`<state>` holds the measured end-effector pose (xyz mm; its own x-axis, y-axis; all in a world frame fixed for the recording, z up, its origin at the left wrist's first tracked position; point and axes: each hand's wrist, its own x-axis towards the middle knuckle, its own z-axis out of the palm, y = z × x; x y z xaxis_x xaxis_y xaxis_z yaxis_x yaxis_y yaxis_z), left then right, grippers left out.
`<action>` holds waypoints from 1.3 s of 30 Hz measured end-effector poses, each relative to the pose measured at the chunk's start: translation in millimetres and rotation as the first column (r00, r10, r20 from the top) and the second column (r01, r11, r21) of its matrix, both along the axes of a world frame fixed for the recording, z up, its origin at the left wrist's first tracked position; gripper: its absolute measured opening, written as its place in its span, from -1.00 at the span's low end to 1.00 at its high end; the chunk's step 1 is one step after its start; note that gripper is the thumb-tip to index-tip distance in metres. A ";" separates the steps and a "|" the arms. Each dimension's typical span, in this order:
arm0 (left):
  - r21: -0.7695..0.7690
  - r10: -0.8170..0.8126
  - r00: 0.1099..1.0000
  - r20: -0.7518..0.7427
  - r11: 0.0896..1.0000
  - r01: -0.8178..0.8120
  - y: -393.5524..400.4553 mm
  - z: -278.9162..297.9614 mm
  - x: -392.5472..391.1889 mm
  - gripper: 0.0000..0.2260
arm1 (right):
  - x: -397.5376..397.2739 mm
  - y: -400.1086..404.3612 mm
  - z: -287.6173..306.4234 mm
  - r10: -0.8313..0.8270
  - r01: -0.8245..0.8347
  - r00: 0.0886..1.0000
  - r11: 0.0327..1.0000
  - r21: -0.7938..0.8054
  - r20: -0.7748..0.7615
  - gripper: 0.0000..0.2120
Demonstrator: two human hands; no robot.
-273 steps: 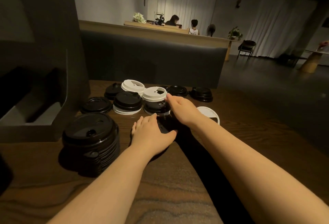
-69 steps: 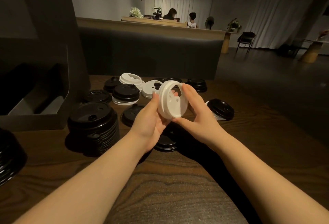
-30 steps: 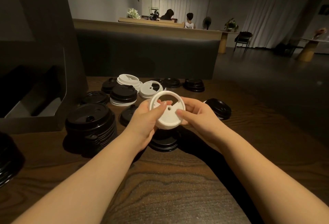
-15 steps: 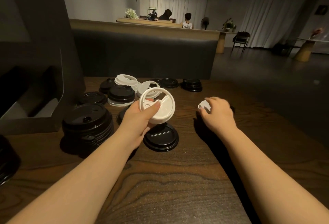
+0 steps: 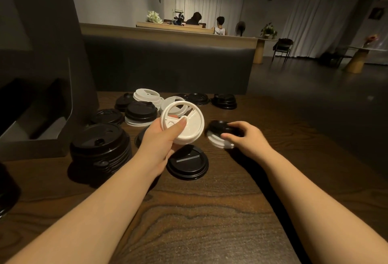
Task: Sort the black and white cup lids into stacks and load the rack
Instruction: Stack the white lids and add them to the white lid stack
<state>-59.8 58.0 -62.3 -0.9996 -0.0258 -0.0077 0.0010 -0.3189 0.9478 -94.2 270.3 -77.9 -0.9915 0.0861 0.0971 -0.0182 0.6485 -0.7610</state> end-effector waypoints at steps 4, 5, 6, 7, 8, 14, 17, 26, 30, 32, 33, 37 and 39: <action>0.022 0.030 0.999 -0.010 0.999 -0.030 -1.2 -0.4 -1.2 -0.76 | 6.0 -24.2 1.3 0.130 -0.129 0.990 0.991 0.022 -0.061 -0.55; 0.023 0.033 0.999 -0.017 0.999 -0.032 -2.0 -0.5 -1.5 -0.74 | 5.4 -22.4 2.7 0.088 -0.087 0.992 0.996 0.012 -0.093 -0.54; 0.022 0.033 0.999 -0.024 0.999 -0.033 -2.7 -0.7 -1.8 -0.75 | 4.0 -17.5 4.0 0.015 -0.014 0.992 1.000 0.015 -0.122 -0.53; 0.025 0.036 0.999 -0.028 0.999 -0.035 -3.5 -0.9 -2.2 -0.78 | 2.3 -10.7 4.7 -0.066 0.072 0.988 0.997 0.039 -0.137 -0.52; 0.029 0.042 0.999 -0.028 0.999 -0.041 -4.0 -0.8 -2.4 -0.81 | 1.0 -3.2 4.7 -0.139 0.151 0.981 0.985 0.087 -0.132 -0.50; 0.103 0.088 0.996 0.005 0.991 -0.088 -3.0 1.1 -4.9 -0.81 | -12.0 11.0 -7.6 -0.215 0.208 0.977 0.940 0.271 -0.003 -0.41; 0.099 0.105 0.994 0.018 0.989 -0.106 -3.9 2.1 -6.9 -0.79 | -11.3 -0.3 -1.4 -0.184 0.220 0.974 0.914 0.342 -0.134 -0.32; 0.053 0.112 0.993 0.021 0.992 -0.113 -2.0 2.8 -5.4 -0.83 | 0.9 -46.5 -9.7 -0.005 0.006 1.000 0.948 0.317 -0.004 -0.38; 0.025 0.121 0.992 0.019 0.992 -0.122 -2.1 4.0 -4.1 -0.96 | -5.9 -42.5 -15.5 -0.179 0.169 0.984 0.885 0.434 -0.020 -0.58; 0.018 0.121 0.992 0.030 0.992 -0.122 -1.8 4.7 -2.9 -0.97 | -6.1 -40.3 -16.0 -0.198 0.189 0.980 0.915 0.356 -0.014 -0.64; 0.018 0.119 0.992 0.035 0.993 -0.119 -1.7 4.9 -2.5 -0.97 | -4.4 -39.2 -14.5 -0.199 0.195 0.980 0.933 0.303 -0.017 -0.70; 0.003 0.107 0.993 0.040 0.994 -0.108 -2.4 5.7 -0.8 -0.97 | 1.1 -29.6 -3.7 -0.206 0.220 0.974 0.957 0.187 -0.091 -0.76; -0.022 0.116 0.992 0.046 0.993 -0.115 -3.7 6.0 -0.4 -0.97 | 3.9 -21.7 2.7 -0.228 0.232 0.963 0.973 0.013 -0.145 -0.76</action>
<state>-60.2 54.2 -56.3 -0.9885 -0.1413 -0.0534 -0.0086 -0.3005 0.9538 -90.3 248.7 -75.2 -0.9214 0.3049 0.2411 0.0275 0.6699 -0.7420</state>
